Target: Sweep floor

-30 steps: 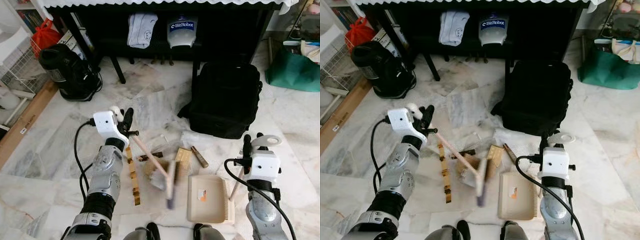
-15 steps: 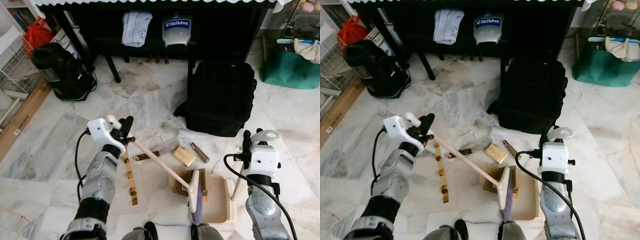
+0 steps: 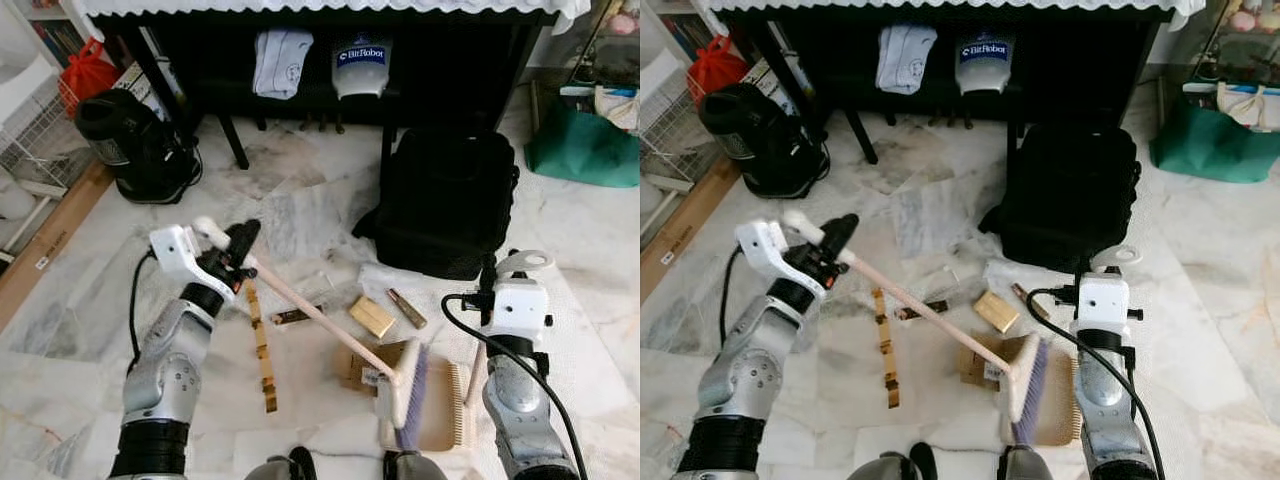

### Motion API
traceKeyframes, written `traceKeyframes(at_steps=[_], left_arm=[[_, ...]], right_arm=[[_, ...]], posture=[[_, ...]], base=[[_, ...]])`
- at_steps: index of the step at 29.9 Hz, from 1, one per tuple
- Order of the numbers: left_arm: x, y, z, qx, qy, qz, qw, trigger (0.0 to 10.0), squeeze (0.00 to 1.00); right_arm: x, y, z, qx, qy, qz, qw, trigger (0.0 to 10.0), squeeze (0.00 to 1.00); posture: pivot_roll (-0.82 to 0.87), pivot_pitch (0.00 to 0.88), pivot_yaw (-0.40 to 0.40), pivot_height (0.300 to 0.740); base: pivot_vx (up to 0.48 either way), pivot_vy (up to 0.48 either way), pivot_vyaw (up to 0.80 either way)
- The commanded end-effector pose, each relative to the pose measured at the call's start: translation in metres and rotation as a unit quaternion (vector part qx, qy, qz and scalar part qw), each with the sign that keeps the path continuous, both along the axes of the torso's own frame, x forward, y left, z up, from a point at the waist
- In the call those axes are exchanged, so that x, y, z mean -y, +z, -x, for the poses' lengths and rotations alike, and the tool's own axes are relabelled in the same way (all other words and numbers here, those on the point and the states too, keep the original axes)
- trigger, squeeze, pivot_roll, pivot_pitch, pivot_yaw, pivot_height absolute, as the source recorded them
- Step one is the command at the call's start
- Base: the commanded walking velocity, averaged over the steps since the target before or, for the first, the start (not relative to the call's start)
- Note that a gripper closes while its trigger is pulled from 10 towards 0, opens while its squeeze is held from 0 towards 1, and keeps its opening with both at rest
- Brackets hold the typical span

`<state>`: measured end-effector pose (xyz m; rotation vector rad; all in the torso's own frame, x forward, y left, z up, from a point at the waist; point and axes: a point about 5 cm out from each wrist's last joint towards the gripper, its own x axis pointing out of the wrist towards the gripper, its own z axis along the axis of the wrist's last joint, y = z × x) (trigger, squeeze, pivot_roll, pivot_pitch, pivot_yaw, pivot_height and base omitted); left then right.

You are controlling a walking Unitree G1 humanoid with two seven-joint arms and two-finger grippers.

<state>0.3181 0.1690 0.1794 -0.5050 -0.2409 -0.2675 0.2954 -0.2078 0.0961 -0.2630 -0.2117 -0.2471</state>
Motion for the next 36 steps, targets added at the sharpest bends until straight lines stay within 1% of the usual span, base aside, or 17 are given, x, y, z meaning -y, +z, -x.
traceKeyframes(at_steps=[1,4,5,8,9,11,12,13,15,18,20,22,26,29,31,32,36], left_arm=[[-0.020,0.029,0.003,0.060,0.066,0.007,0.996,10.0,0.00],[-0.025,0.038,0.003,0.074,0.090,0.006,0.993,10.0,0.00],[-0.029,0.042,0.003,0.086,0.115,-0.009,0.990,10.0,0.00],[-0.032,0.046,0.003,0.093,0.140,-0.033,0.985,10.0,0.00],[-0.032,0.046,0.002,0.096,0.149,-0.051,0.983,10.0,0.00],[-0.031,0.044,0.001,0.094,0.154,-0.068,0.981,10.0,0.00],[-0.029,0.040,0.000,0.093,0.156,-0.090,0.979,10.0,0.00],[-0.029,0.038,-0.001,0.092,0.156,-0.096,0.979,10.0,0.00],[-0.024,0.027,-0.004,0.083,0.160,-0.136,0.974,10.0,0.00],[-0.020,0.015,-0.009,0.075,0.160,-0.166,0.970,10.0,0.00],[-0.019,0.011,-0.011,0.071,0.161,-0.169,0.970,10.0,0.00],[-0.018,0.005,-0.014,0.063,0.164,-0.171,0.969,10.0,0.00],[-0.019,0.001,-0.014,0.059,0.171,-0.169,0.969,10.0,0.00],[-0.023,-0.007,-0.014,0.052,0.183,-0.172,0.967,10.0,0.00],[-0.024,-0.011,-0.013,0.049,0.186,-0.173,0.966,10.0,0.00],[-0.024,-0.011,-0.013,0.049,0.186,-0.173,0.966,10.0,0.00],[-0.023,-0.021,-0.013,0.036,0.188,-0.169,0.967,10.0,0.00]], right_arm=[[-0.005,-0.009,0.002,-0.015,0.005,-0.003,1.000,10.0,0.00],[-0.006,-0.009,0.001,-0.015,0.005,-0.003,1.000,10.0,0.00],[-0.006,-0.009,0.001,-0.014,0.006,-0.004,1.000,10.0,0.00],[-0.005,-0.010,0.001,-0.012,0.006,-0.004,1.000,10.0,0.00],[-0.005,-0.010,0.002,-0.011,0.005,-0.004,1.000,10.0,0.00],[-0.004,-0.010,0.003,-0.010,0.005,-0.004,1.000,10.0,0.00],[-0.004,-0.010,0.003,-0.009,0.005,-0.003,1.000,10.0,0.00],[-0.004,-0.010,0.004,-0.009,0.004,-0.003,1.000,10.0,0.00],[-0.002,-0.010,0.006,-0.007,0.004,-0.001,1.000,10.0,0.00],[0.001,-0.010,0.010,-0.008,-0.001,0.007,1.000,10.0,0.00],[0.004,-0.010,0.012,-0.007,-0.007,0.014,1.000,10.0,0.00],[0.010,-0.009,0.016,-0.004,-0.022,0.021,1.000,10.0,0.00],[0.017,-0.005,0.020,0.004,-0.037,0.041,0.998,10.0,0.00],[0.023,0.003,0.022,0.016,-0.050,0.060,0.997,10.0,0.00],[0.022,0.006,0.022,0.020,-0.042,0.078,0.996,10.0,0.00],[0.022,0.006,0.022,0.020,-0.042,0.078,0.996,10.0,0.00],[0.023,0.010,0.024,0.023,-0.042,0.086,0.995,10.0,0.00]], posture=[[-0.06,0.134,0.138,0.740],[-0.06,0.130,0.139,0.740],[-0.06,0.129,0.140,0.740],[-0.06,0.129,0.141,0.740],[-0.07,0.130,0.142,0.740],[-0.07,0.132,0.141,0.740],[-0.07,0.135,0.141,0.740],[-0.07,0.135,0.141,0.740],[-0.08,0.149,0.140,0.740],[-0.09,0.164,0.139,0.740],[-0.10,0.176,0.137,0.740],[-0.10,0.184,0.136,0.740],[-0.11,0.207,0.131,0.740],[-0.12,0.230,0.123,0.740],[-0.12,0.238,0.120,0.740],[-0.12,0.238,0.120,0.740],[-0.13,0.256,0.113,0.740]], base=[[0.000,0.000,0.00],[0.000,0.000,0.00],[0.000,0.000,0.00],[0.000,0.000,0.00],[0.000,0.000,0.00],[0.000,0.000,0.00],[0.000,0.000,0.00],[0.000,0.000,0.00],[0.000,0.000,0.00],[0.000,0.000,0.00],[0.000,0.000,0.00],[0.000,0.000,0.00],[0.000,0.000,0.00],[0.000,0.000,0.00],[0.000,0.000,0.00],[0.000,0.000,0.00],[0.000,0.000,0.00]])
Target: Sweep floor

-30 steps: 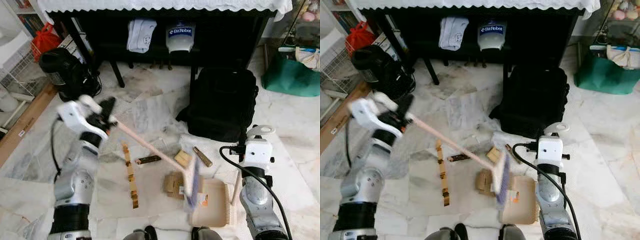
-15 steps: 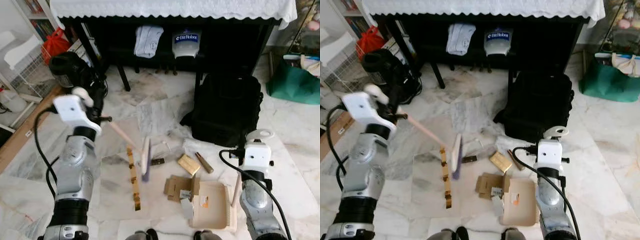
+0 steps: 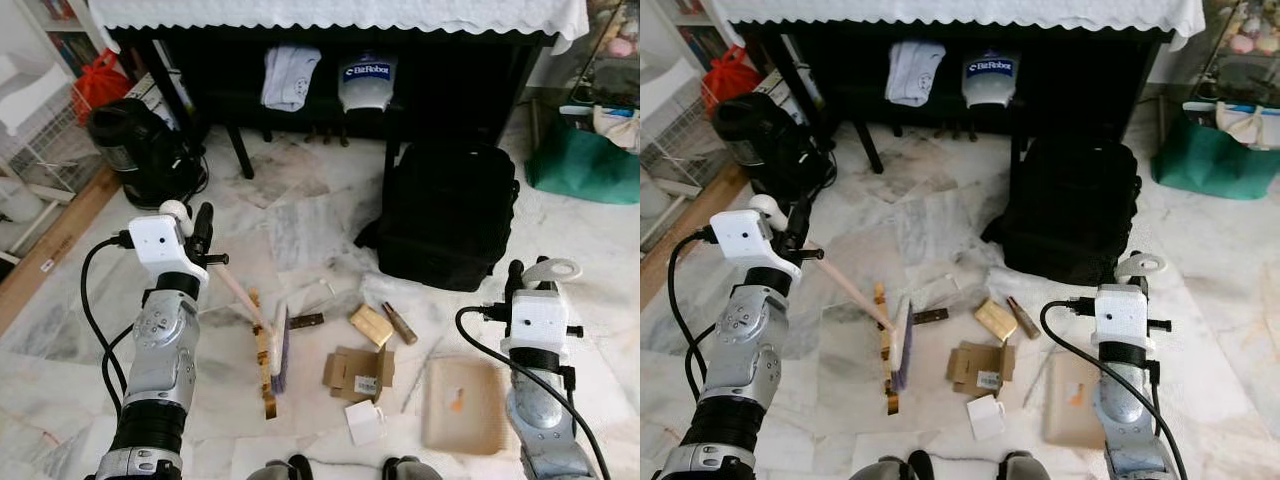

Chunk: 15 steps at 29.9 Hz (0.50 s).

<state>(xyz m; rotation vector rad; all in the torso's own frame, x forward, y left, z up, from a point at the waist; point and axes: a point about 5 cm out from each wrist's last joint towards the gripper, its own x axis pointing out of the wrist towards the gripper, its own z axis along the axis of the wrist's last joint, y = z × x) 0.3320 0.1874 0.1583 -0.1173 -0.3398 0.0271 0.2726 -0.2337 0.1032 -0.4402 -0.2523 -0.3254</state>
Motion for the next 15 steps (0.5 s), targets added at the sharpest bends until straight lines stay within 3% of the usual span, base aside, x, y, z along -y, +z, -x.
traceKeyframes(at_steps=[1,15], left_arm=[[-0.004,-0.002,0.002,0.002,0.011,-0.003,1.000,10.0,0.00],[0.001,-0.015,0.007,-0.012,-0.004,0.014,1.000,10.0,0.00]], right_arm=[[-0.002,0.004,0.003,0.008,0.004,0.003,1.000,10.0,0.00],[-0.004,0.006,0.005,0.002,0.016,-0.015,1.000,10.0,0.00]], posture=[[-0.13,0.267,0.110,0.740],[-0.11,0.309,0.105,0.740]], base=[[0.000,0.000,0.00],[0.000,0.000,0.00]])
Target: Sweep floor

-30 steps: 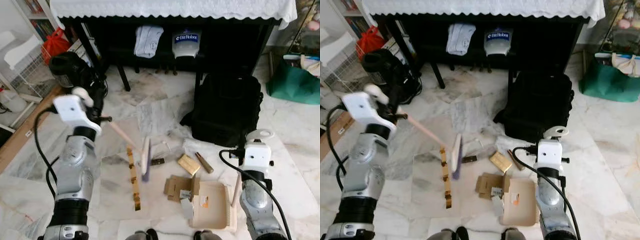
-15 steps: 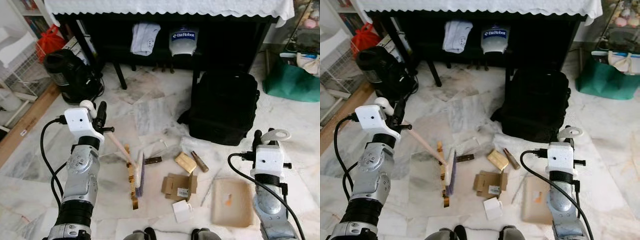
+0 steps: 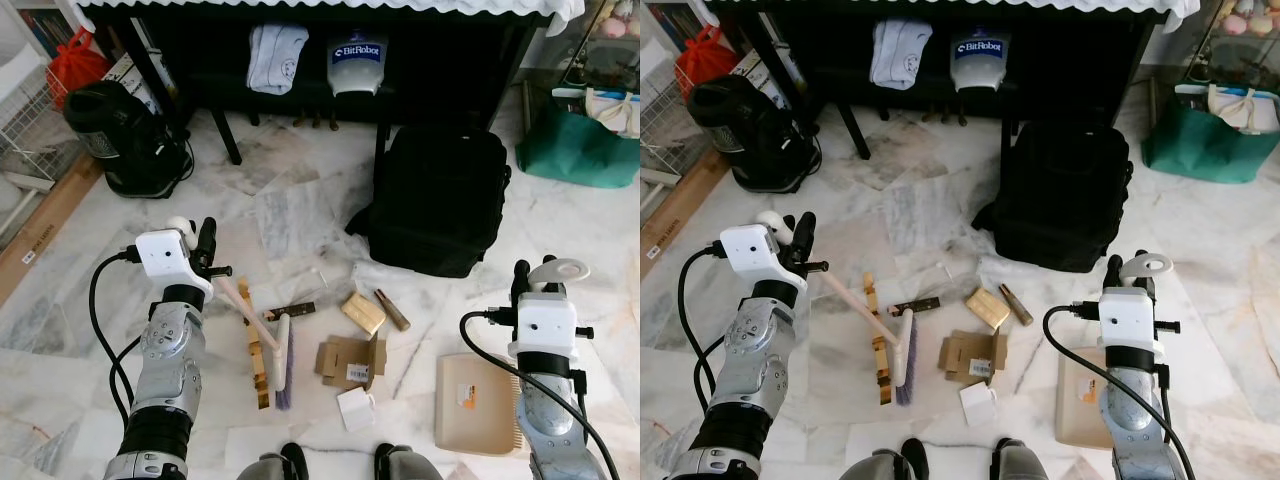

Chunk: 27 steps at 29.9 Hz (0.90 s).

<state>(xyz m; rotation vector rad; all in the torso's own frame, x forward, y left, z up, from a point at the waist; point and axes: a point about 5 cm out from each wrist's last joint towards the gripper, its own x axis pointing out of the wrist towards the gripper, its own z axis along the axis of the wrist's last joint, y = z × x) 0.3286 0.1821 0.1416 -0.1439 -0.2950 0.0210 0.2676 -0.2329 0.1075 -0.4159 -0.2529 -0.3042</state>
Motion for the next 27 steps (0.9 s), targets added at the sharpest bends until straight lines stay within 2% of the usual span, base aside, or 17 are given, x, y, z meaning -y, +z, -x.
traceKeyframes(at_steps=[1,8,18,23,27], left_arm=[[-0.004,0.002,0.005,0.009,0.001,0.003,1.000,10.0,0.00],[-0.008,0.000,0.008,0.007,0.009,0.025,1.000,10.0,0.00],[-0.009,0.000,0.011,0.005,0.006,0.042,0.999,10.0,0.00],[-0.005,0.000,0.014,0.004,0.000,0.052,0.999,10.0,0.00],[0.004,-0.001,0.015,-0.011,-0.033,0.081,0.996,10.0,0.00]], right_arm=[[-0.003,0.002,0.000,0.003,0.003,-0.002,1.000,10.0,0.00],[-0.002,0.010,-0.005,0.021,-0.003,0.037,0.999,10.0,0.00],[-0.011,0.017,-0.019,0.045,0.001,-0.008,0.999,10.0,0.00],[-0.015,0.014,-0.027,0.040,0.007,-0.005,0.999,10.0,0.00],[-0.024,0.008,-0.036,0.024,0.031,-0.047,0.998,10.0,0.00]], posture=[[-0.11,0.310,0.105,0.740],[-0.10,0.313,0.105,0.740],[-0.09,0.307,0.106,0.740],[-0.06,0.304,0.108,0.740],[-0.05,0.301,0.109,0.740]], base=[[0.000,0.000,0.00],[0.000,0.000,0.00],[0.000,0.000,0.00],[0.000,0.000,0.00],[0.000,0.000,0.00]])
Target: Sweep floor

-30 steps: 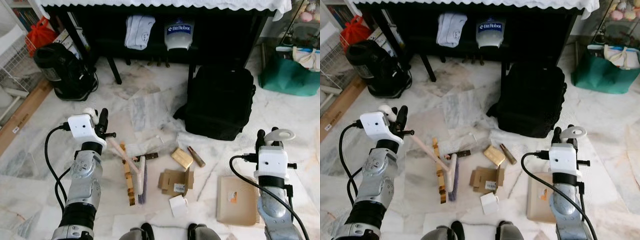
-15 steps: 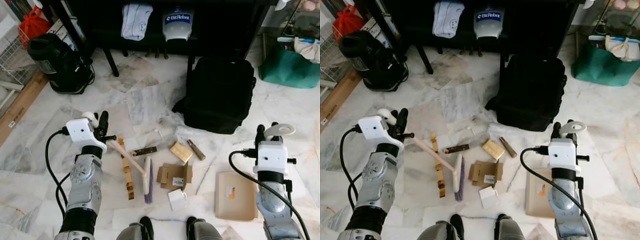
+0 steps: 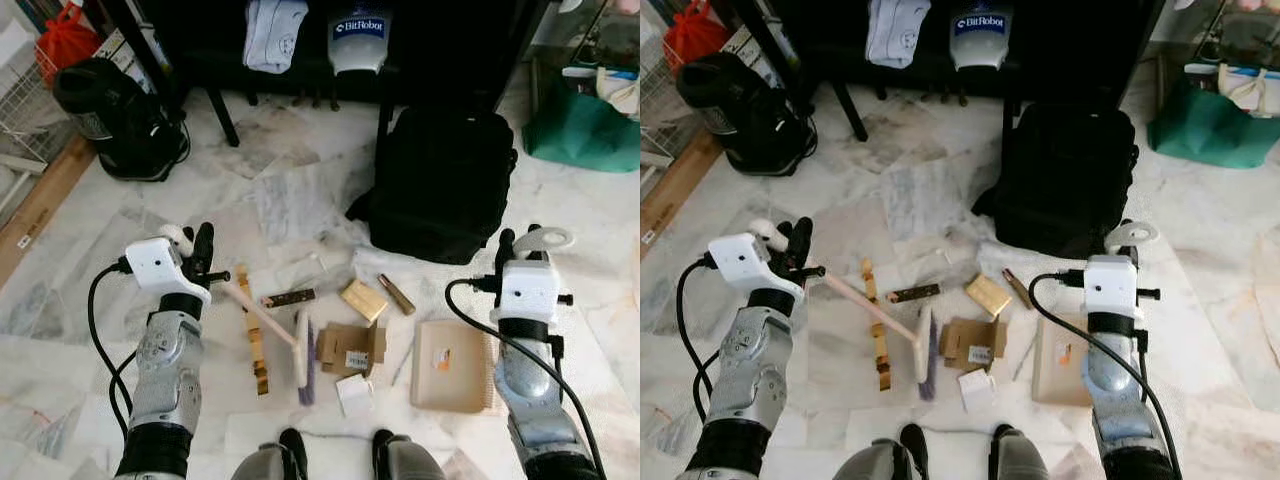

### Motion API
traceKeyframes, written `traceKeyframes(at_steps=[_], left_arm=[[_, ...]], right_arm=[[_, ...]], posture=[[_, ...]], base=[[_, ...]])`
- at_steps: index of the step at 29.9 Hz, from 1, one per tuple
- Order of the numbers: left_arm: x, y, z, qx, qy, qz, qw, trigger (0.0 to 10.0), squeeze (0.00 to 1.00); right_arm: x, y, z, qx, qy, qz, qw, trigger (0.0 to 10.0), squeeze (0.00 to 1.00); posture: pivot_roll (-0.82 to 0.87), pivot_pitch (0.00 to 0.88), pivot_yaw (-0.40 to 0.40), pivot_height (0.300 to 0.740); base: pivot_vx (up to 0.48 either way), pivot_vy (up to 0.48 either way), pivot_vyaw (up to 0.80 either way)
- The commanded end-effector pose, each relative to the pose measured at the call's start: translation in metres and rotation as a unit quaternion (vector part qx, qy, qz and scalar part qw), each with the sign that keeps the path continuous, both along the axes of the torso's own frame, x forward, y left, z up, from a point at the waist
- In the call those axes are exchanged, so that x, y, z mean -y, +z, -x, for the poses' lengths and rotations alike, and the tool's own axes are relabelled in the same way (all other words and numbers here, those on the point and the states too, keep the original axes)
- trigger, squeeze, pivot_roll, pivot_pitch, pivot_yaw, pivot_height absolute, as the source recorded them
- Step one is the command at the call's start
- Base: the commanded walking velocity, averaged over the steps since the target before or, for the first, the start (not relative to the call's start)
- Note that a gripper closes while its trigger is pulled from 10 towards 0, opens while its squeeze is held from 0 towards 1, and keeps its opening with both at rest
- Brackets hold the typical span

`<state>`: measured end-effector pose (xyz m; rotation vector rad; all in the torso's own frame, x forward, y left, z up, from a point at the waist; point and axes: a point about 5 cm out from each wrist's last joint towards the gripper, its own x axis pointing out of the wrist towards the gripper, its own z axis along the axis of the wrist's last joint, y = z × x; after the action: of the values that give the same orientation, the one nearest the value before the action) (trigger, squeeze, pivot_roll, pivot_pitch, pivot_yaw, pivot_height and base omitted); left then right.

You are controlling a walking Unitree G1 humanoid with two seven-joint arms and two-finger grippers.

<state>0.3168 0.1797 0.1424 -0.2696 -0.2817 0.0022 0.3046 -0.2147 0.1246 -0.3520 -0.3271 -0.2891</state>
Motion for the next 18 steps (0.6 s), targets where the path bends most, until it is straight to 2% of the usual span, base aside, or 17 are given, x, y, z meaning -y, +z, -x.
traceKeyframes(at_steps=[1,2,6,10,14,18], left_arm=[[0.005,-0.002,0.003,-0.010,-0.025,0.031,0.999,10.0,0.00],[0.010,-0.003,0.002,-0.015,-0.040,0.049,0.998,10.0,0.00],[0.025,-0.003,0.005,-0.025,-0.079,0.061,0.995,10.0,0.00],[0.043,0.001,0.010,-0.032,-0.123,0.099,0.987,10.0,0.00],[0.052,0.003,0.012,-0.043,-0.140,0.099,0.984,10.0,0.00],[0.061,0.013,0.014,-0.048,-0.156,0.113,0.980,10.0,0.00]], right_arm=[[-0.008,-0.011,0.000,-0.018,0.015,-0.027,0.999,10.0,0.00],[-0.013,-0.013,-0.002,-0.023,0.021,-0.031,0.999,10.0,0.00],[-0.021,-0.018,-0.005,-0.028,0.030,-0.023,0.999,10.0,0.00],[-0.028,-0.023,-0.010,-0.038,0.040,-0.034,0.998,10.0,0.00],[-0.033,-0.025,-0.015,-0.043,0.047,-0.048,0.997,10.0,0.00],[-0.046,-0.015,-0.028,-0.034,0.063,-0.064,0.995,10.0,0.00]], posture=[[-0.05,0.301,0.109,0.740],[-0.05,0.301,0.109,0.740],[-0.03,0.292,0.109,0.740],[0.01,0.284,0.109,0.740],[0.02,0.284,0.111,0.740],[0.03,0.274,0.114,0.740]], base=[[0.000,0.000,0.00],[0.000,0.000,0.00],[0.000,0.000,0.00],[0.000,0.000,0.00],[0.000,0.000,0.00],[0.000,0.000,0.00]])
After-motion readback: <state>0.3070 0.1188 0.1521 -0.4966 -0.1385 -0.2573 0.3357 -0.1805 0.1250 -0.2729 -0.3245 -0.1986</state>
